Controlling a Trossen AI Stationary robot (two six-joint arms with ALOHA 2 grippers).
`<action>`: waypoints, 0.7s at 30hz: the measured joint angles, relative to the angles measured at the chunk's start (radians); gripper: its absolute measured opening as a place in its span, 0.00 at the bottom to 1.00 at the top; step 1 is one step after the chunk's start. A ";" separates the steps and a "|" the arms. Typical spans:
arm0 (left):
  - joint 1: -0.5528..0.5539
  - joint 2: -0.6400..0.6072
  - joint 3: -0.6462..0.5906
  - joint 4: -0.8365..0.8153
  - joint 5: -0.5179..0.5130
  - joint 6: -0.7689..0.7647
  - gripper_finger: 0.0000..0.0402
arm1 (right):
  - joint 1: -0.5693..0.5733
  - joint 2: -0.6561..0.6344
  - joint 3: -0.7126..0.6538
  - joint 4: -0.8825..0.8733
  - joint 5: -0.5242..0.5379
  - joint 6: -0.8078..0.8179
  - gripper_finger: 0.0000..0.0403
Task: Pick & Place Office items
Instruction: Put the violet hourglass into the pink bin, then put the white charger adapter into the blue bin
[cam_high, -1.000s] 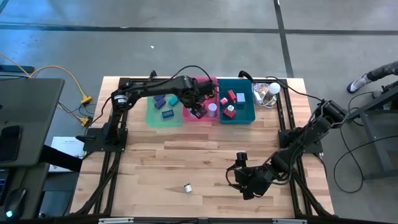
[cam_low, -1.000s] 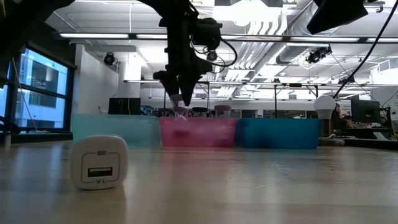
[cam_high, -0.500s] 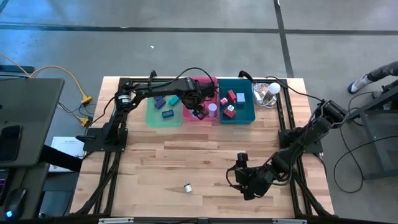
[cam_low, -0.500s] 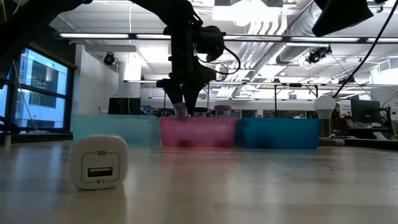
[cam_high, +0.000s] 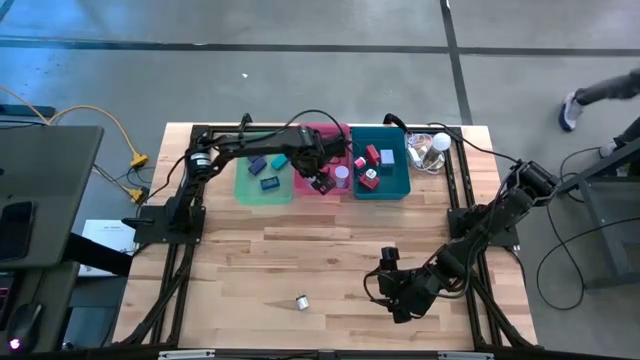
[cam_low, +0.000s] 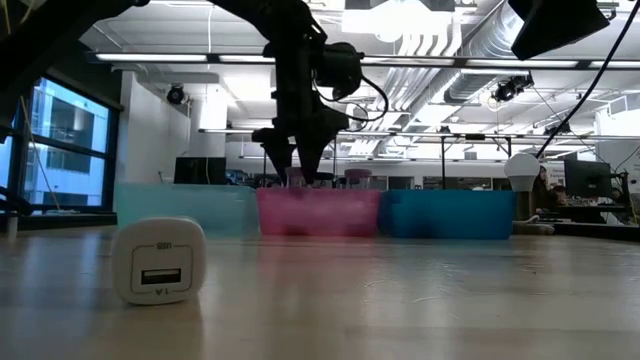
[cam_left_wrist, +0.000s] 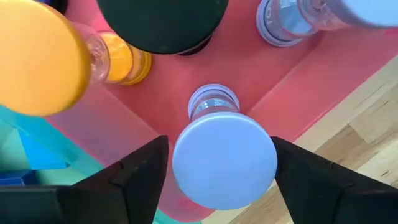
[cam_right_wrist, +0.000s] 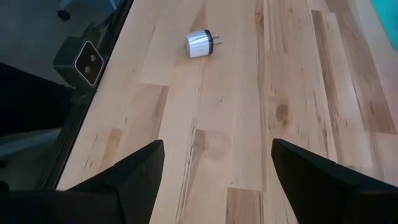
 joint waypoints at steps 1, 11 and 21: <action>0.000 -0.001 0.000 0.001 0.000 0.003 0.67 | 0.000 0.000 0.000 0.000 0.000 0.000 0.71; 0.009 -0.003 0.064 -0.109 0.132 0.075 0.68 | 0.000 0.000 0.000 0.001 0.000 0.000 0.71; -0.064 -0.012 0.138 -0.438 0.414 -0.011 0.68 | 0.000 0.000 0.000 0.001 0.000 0.021 0.71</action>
